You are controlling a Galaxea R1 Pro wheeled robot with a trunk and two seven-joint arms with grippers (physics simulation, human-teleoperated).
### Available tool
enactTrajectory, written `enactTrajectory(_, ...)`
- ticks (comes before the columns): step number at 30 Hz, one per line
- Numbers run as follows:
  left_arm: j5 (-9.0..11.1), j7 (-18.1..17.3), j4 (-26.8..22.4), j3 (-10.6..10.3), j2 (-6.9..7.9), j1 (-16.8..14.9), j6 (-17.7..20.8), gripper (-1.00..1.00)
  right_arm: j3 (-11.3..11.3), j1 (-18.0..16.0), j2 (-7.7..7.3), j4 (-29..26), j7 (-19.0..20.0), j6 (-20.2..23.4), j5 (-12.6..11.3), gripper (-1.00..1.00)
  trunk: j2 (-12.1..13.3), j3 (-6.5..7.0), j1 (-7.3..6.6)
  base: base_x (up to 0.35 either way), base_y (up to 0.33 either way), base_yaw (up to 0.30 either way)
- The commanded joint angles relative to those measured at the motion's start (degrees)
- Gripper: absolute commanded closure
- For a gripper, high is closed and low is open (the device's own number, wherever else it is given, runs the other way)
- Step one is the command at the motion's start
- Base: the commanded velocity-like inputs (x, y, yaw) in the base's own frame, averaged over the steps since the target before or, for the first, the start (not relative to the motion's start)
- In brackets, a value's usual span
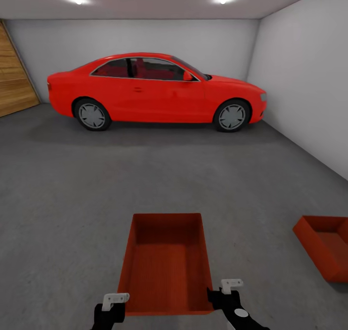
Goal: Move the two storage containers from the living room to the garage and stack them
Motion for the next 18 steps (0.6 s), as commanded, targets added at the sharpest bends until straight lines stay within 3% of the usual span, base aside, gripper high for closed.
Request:
enactTrajectory(1,0.66,0.51,0.02,0.82,0.16,-0.03,-0.14,1.00,-0.41,-0.06,-0.84,0.02,-0.67,-0.20,0.01,1.00,-0.02,-0.04,0.03,0.344,0.000,0.000)
enactTrajectory(18,0.67,0.51,-0.04,0.82,0.13,-0.03,-0.15,1.00,-0.42,-0.06,-0.84,0.02,-0.67,-0.20,0.01,1.00,-0.02,-0.04,0.03,0.345,0.000,0.000)
